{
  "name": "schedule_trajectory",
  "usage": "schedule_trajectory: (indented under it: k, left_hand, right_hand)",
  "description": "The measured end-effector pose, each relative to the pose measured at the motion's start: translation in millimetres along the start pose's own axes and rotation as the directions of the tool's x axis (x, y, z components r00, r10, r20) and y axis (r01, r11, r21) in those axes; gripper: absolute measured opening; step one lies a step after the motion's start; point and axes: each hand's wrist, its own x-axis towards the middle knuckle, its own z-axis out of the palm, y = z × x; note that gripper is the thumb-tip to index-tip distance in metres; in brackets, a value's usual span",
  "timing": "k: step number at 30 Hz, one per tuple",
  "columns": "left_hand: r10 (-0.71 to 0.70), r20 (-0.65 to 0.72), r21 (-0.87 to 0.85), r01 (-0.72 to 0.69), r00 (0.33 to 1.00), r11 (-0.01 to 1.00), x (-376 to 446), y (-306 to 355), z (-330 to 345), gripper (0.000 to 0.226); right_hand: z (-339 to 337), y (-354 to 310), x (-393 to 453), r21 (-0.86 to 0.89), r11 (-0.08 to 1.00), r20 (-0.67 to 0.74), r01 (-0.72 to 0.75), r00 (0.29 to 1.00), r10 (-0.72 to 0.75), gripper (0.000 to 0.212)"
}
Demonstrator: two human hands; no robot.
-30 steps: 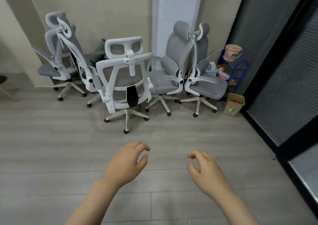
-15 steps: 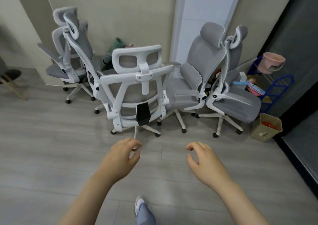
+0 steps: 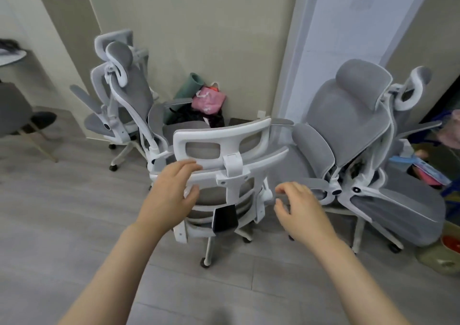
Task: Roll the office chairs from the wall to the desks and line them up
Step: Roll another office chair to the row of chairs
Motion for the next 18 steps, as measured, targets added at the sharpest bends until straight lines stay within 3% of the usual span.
schedule_trajectory:
  k: [5, 9, 15, 18]
  left_hand:
    - [-0.021, -0.093, 0.094, 0.03, 0.995, 0.995, 73.4, -17.9, 18.1, 0.047]
    - [-0.11, -0.136, 0.145, 0.13, 0.985, 0.981, 114.0, -34.8, 39.4, 0.045]
    - [-0.241, -0.306, 0.052, 0.269, 0.921, 0.962, 144.9, -30.9, 56.2, 0.029]
    - [-0.314, -0.359, 0.042, 0.352, 0.879, 0.935, 145.5, -30.0, 57.1, 0.033]
  right_hand:
    - [-0.7, 17.1, 109.7, -0.059, 0.986, -0.106, 0.156, 0.981, -0.162, 0.02]
    - [2.6, 22.3, 194.4, -0.092, 0.926, -0.167, 0.365, 0.912, -0.376, 0.015]
    - [20.9, 20.4, 273.9, -0.043, 0.8, -0.066, 0.599, 0.797, -0.6, 0.027]
    - [32.5, 23.1, 279.0, -0.012, 0.771, -0.164, 0.637, 0.759, -0.63, 0.036]
